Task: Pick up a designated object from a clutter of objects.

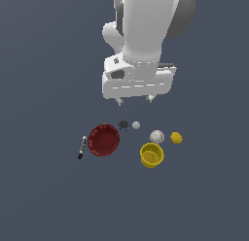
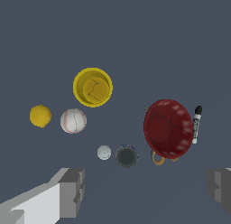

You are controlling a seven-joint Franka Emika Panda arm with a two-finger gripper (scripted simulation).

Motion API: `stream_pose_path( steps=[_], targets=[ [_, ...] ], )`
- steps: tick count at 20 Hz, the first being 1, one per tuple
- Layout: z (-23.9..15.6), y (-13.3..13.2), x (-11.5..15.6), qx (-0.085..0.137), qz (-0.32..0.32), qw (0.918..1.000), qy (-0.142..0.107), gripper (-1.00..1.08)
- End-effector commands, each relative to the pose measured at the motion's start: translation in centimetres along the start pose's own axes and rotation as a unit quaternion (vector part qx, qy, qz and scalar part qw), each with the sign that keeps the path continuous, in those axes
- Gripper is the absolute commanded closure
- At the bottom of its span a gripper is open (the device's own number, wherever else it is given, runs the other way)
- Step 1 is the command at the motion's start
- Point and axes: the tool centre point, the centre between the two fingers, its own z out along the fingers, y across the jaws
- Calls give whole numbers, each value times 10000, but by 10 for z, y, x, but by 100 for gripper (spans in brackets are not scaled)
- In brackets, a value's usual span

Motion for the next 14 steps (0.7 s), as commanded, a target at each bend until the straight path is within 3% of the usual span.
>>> stream_pose_path(
  steps=[1,14],
  targets=[
    [7,1,0,4,-74,10000,-1,-92],
    [91,9,-14,43,-1006,9949,42,-92]
  ],
)
